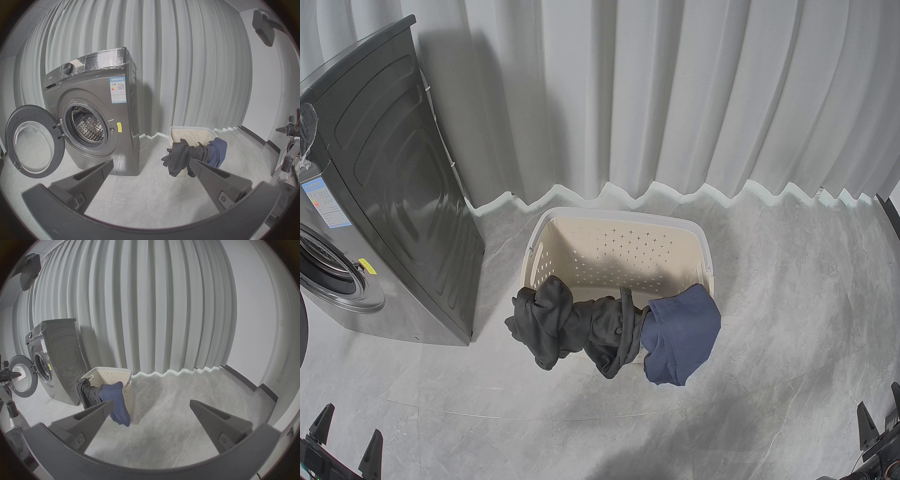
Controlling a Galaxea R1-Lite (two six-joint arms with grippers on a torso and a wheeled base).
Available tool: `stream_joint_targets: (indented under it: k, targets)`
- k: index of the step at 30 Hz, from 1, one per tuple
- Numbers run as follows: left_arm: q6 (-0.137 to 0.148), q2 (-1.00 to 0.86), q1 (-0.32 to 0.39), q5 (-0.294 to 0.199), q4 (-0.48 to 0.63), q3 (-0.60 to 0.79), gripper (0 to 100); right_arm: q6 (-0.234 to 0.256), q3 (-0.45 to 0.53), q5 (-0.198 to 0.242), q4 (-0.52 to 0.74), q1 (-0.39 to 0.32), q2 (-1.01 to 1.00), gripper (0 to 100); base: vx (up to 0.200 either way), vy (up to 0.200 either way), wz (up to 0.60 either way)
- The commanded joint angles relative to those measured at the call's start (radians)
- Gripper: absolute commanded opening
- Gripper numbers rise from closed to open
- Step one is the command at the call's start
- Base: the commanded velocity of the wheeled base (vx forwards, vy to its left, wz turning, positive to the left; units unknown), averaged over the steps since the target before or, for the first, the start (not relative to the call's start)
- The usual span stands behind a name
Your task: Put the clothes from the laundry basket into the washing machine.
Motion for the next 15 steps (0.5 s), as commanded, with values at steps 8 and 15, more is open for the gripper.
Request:
stream_joint_targets:
  k: [8,15]
  targets:
    - [0.002,-0.017,0.0,0.0,0.0,0.016,100,-0.003,-0.148,0.011,-0.039,0.049,0.243,100,0.0,0.0,0.0]
    - [0.002,-0.017,0.0,0.0,0.0,0.016,100,0.083,-0.173,0.048,-0.096,0.203,0.647,100,0.0,0.0,0.0]
